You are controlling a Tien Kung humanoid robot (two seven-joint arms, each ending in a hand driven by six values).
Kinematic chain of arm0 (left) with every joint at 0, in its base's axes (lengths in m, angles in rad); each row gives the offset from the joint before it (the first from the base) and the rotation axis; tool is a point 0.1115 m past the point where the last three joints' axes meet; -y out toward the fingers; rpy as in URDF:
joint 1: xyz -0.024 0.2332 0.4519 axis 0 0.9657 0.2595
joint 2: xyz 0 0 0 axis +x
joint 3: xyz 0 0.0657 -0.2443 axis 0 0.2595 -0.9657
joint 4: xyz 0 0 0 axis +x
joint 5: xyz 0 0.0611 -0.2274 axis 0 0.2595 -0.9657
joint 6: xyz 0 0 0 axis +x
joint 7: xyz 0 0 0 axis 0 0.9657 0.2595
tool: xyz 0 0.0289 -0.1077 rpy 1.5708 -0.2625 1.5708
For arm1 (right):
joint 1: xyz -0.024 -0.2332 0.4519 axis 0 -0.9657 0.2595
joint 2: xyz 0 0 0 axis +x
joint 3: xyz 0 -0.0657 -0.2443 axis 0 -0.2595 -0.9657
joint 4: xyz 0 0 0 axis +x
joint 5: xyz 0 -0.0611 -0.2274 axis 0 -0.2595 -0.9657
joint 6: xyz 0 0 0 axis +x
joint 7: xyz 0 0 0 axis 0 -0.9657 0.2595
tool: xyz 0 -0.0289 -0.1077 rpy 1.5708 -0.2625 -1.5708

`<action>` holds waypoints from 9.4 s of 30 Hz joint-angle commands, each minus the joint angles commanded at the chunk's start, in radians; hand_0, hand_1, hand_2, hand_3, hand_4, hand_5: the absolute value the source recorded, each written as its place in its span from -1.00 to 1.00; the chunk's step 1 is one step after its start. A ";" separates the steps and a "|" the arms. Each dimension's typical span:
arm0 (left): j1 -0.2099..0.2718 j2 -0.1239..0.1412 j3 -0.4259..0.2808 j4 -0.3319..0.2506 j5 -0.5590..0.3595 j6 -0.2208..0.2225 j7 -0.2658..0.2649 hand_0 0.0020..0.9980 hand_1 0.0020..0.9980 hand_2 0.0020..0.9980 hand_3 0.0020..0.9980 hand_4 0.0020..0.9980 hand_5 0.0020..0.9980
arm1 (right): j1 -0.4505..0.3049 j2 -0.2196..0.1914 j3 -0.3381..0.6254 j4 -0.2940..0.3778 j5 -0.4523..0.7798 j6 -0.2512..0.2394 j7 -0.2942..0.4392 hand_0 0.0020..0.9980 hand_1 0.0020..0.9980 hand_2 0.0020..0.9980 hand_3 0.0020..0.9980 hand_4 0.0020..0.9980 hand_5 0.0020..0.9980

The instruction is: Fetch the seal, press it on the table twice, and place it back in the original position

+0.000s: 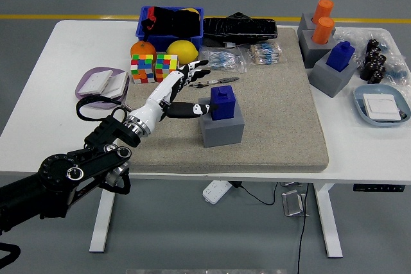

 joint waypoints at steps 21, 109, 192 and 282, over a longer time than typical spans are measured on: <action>0.008 -0.041 0.027 0.037 -0.023 0.003 -0.004 0.87 0.76 0.66 0.87 0.87 -1.00 | -0.004 0.004 0.005 0.000 0.001 0.000 -0.001 0.58 0.44 0.45 0.33 0.61 -0.02; -0.013 -0.152 0.074 0.141 -0.030 0.180 -0.028 0.61 0.09 -0.04 0.62 0.35 -1.00 | -0.004 0.004 -0.015 0.000 0.011 -0.004 0.002 0.58 0.44 0.45 0.33 0.61 -0.02; 0.094 -0.034 -0.003 0.340 -0.127 0.153 -0.072 0.61 0.08 -0.05 0.59 0.31 -1.00 | -0.016 0.017 0.014 0.000 -0.004 -0.004 0.005 0.58 0.44 0.45 0.32 0.61 -0.02; -0.089 -0.070 0.068 0.094 0.038 0.053 0.098 0.62 0.08 -0.05 0.59 0.34 -1.00 | -0.009 0.001 -0.017 0.000 0.009 -0.005 0.004 0.58 0.44 0.45 0.32 0.61 -0.03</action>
